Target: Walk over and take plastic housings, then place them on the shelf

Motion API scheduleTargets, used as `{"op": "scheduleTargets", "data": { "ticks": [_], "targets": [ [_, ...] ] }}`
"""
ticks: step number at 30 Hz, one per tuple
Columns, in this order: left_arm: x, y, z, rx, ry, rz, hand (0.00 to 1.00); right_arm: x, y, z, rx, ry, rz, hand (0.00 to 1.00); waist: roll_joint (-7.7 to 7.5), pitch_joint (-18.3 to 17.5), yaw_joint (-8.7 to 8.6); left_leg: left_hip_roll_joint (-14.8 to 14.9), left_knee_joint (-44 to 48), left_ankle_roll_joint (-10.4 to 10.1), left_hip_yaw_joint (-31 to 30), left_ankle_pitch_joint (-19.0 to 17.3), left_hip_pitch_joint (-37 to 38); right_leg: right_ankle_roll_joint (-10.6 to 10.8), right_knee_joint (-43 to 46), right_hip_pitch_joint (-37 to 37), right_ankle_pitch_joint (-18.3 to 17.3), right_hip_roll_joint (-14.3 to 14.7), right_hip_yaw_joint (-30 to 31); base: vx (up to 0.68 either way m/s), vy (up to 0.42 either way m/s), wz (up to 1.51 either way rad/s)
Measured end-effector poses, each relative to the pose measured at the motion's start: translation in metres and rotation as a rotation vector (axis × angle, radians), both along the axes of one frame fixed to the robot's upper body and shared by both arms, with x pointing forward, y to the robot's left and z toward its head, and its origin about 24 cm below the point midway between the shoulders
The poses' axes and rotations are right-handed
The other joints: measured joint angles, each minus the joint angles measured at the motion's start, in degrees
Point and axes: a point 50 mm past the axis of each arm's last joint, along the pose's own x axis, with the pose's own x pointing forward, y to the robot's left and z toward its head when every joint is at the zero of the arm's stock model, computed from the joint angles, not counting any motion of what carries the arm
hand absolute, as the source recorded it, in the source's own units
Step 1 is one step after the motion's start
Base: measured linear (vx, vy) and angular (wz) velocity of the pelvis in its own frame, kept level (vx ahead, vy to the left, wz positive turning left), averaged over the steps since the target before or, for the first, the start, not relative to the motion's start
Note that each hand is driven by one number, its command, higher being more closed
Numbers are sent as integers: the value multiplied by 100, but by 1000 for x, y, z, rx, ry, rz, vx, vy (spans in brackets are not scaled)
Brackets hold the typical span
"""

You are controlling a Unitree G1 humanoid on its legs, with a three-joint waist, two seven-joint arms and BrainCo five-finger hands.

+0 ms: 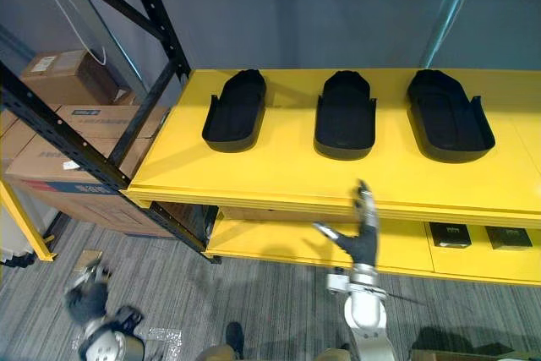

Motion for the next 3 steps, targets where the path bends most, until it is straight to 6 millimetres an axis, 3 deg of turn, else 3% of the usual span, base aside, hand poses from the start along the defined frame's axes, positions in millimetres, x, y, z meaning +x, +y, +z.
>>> {"op": "scheduleTargets", "data": {
  "ticks": [3],
  "targets": [
    [-36,5,-21,-52,126,140,0,-36,-34,-4,-54,7,-301,0,-32,-120,-24,44,-2,-14,38,5,20,-30,26,-18,-16,29,37,-14,-11,-4]
  ]
}}
